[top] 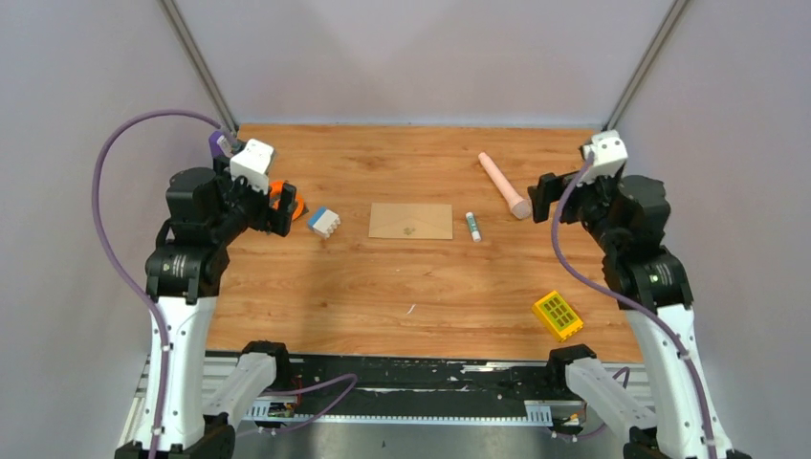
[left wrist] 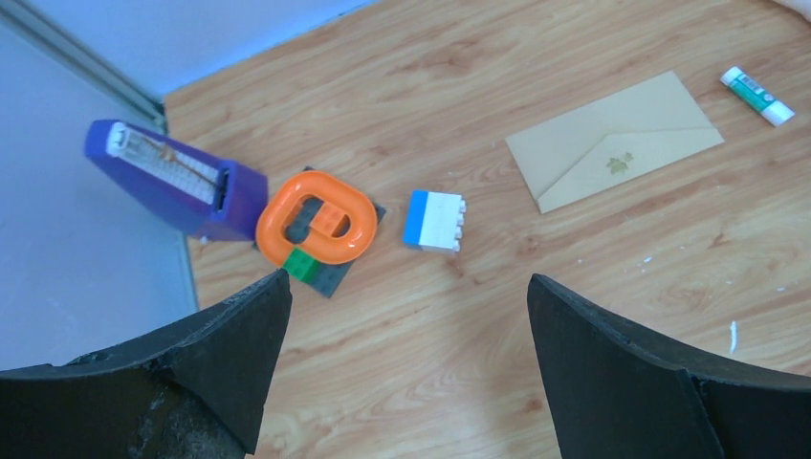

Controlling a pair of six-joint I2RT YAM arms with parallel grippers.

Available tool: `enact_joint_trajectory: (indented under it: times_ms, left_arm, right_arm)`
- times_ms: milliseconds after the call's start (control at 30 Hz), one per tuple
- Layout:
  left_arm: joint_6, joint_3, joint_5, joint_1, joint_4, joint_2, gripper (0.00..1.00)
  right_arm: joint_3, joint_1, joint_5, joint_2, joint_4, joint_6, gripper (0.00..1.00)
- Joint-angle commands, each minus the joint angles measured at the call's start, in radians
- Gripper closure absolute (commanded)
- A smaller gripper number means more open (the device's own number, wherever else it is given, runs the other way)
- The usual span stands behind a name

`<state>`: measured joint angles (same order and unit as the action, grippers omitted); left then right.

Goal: Place the letter into the envelope and seal it
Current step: Reset both arms

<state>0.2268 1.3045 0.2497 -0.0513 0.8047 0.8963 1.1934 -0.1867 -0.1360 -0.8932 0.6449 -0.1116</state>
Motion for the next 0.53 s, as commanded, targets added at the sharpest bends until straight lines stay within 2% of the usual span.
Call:
enact_joint_trajectory:
  times_ms: [0, 167, 500]
  left_arm:
    - [0.024, -0.008, -0.081, 0.012, 0.042, -0.072, 0.00]
    - [0.009, -0.071, -0.086, 0.038, 0.000, -0.122, 0.00]
    - [-0.011, -0.102, -0.100, 0.097, -0.037, -0.187, 0.00]
  right_arm:
    - [-0.029, 0.009, 0.239, 0.098, -0.134, 0.015, 0.00]
    - [-0.115, 0.024, 0.162, 0.176, -0.149, -0.020, 0.00]
    - [-0.140, 0.050, 0.178, 0.211, -0.180, 0.000, 0.00]
